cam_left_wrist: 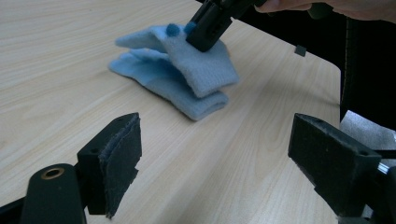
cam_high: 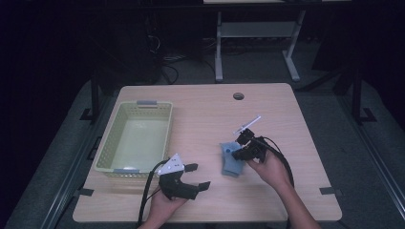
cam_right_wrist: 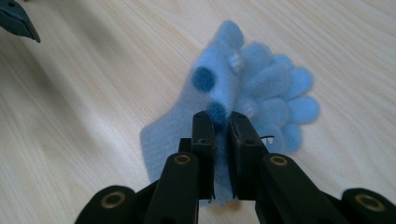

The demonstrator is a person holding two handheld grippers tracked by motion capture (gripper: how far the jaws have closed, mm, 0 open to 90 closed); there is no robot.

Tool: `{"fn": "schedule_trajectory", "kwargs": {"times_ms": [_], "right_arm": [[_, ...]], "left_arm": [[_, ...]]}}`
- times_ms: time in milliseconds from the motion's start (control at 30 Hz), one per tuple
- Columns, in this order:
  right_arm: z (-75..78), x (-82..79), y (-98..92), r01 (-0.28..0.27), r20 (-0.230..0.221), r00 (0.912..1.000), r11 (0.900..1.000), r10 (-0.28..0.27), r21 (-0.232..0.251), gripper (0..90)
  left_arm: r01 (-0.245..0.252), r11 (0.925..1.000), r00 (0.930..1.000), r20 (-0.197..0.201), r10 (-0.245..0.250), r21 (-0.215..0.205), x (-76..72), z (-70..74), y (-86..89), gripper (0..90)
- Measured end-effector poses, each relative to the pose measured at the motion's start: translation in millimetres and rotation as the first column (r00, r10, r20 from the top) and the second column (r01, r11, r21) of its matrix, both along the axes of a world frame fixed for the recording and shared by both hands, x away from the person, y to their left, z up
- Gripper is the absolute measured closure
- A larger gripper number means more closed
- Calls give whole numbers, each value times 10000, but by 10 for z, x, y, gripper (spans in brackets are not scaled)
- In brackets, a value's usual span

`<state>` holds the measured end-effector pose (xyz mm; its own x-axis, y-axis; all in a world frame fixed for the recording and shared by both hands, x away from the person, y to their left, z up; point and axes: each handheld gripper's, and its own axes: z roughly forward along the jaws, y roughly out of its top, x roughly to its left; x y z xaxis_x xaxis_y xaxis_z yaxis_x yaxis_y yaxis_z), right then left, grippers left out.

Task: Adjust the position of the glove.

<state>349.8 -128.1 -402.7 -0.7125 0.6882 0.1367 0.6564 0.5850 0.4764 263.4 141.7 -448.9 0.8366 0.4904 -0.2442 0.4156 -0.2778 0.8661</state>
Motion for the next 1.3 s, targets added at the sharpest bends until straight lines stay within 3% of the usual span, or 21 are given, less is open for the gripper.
{"fn": "schedule_trajectory", "kwargs": {"times_ms": [333, 467, 533, 633, 700, 800, 1067, 1200, 1300], "right_arm": [[-161, 45, 68, -80, -307, 9995, 9998, 74, -200, 780], [-215, 50, 85, 48, -398, 9992, 9996, -59, -284, 704], [-227, 46, 108, 56, -276, 9996, 9990, -68, -451, 651], [-172, 28, 107, 112, 102, 9999, 9996, -109, -247, 638], [-121, 19, 95, 221, 339, 9992, 9997, -222, 42, 654], [-117, 15, 109, 50, 395, 9992, 9999, -54, 107, 780], [-343, 80, 170, 62, -143, 9999, 9999, -65, -161, 830], [-307, 63, 100, 404, -45, 9992, 9977, -402, 536, 756], [-237, 14, 4, 782, 3, 9969, 9898, -788, 1191, 692]], "left_arm": [[-41, 10000, 10000, 15, 41, -37, -3, 3, 3, 168], [-72, 10000, 10000, -36, 71, -65, 1, 0, 5, 168], [-48, 10000, 10000, 9, 48, -17, 0, 5, 0, 169], [-53, 10000, 10000, 12, 53, -15, -4, 3, -5, 170], [-71, 10000, 10000, -67, 71, 3, -3, -9, -4, 170], [-100, 9999, 9999, -139, 100, -37, 3, -18, -9, 170], [-102, 9999, 9999, -100, 102, 23, -4, -20, -11, 177], [19, 10000, 10000, 64, -19, -9, -28, 9, -16, 198], [12, 10000, 10000, -72, -13, -60, -32, 10, -38, 214]]}}
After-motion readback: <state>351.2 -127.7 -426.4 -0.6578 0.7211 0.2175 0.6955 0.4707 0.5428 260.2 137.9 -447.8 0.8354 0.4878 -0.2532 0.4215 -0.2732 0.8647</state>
